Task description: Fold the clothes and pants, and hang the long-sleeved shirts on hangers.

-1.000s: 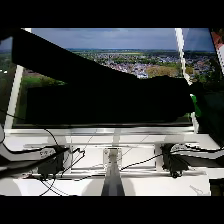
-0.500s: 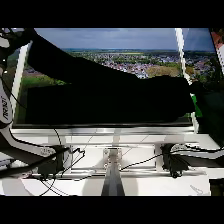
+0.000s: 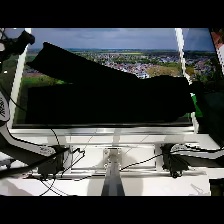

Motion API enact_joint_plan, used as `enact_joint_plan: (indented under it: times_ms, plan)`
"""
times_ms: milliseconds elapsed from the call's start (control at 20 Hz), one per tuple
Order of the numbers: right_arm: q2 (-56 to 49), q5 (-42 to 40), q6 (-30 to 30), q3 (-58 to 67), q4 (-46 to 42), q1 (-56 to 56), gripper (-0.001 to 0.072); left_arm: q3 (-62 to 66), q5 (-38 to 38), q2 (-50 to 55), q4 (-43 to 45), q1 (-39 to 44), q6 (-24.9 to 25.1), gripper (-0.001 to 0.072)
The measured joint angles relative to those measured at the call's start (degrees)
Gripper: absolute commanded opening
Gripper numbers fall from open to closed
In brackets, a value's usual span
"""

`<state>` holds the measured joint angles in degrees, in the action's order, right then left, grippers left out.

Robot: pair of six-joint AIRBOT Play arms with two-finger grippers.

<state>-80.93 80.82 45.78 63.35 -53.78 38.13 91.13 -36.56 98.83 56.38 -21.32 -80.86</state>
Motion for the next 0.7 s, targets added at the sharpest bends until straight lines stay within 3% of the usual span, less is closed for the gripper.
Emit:
enact_joint_plan:
  times_ms: [150, 250, 350, 650, 700]
  plan:
    - [0.0, -1.5, 0.0, 0.0, 0.0, 0.0, 0.0017, -0.5, -7.4, 0.3, 5.2, -3.2, -8.9, 0.0698]
    - [0.0, -1.9, 0.0, 0.0, 0.0, 0.0, 0.0017, -1.7, -9.9, 0.5, 9.9, -4.3, -14.9, 0.0610]
    - [0.0, -2.4, 0.0, 0.0, 0.0, 0.0, 0.0017, -3.0, -10.5, 1.3, 12.8, -4.7, -19.5, 0.0600]
    - [0.0, -2.4, 0.0, 0.0, 0.0, 0.0, 0.0017, -4.4, -5.5, 6.4, 16.1, -2.8, -24.2, 0.0594]
    - [0.0, -2.4, 0.0, 0.0, 0.0, 0.0, 0.0017, -4.4, -3.5, 7.0, 16.2, -2.2, -24.2, 0.0521]
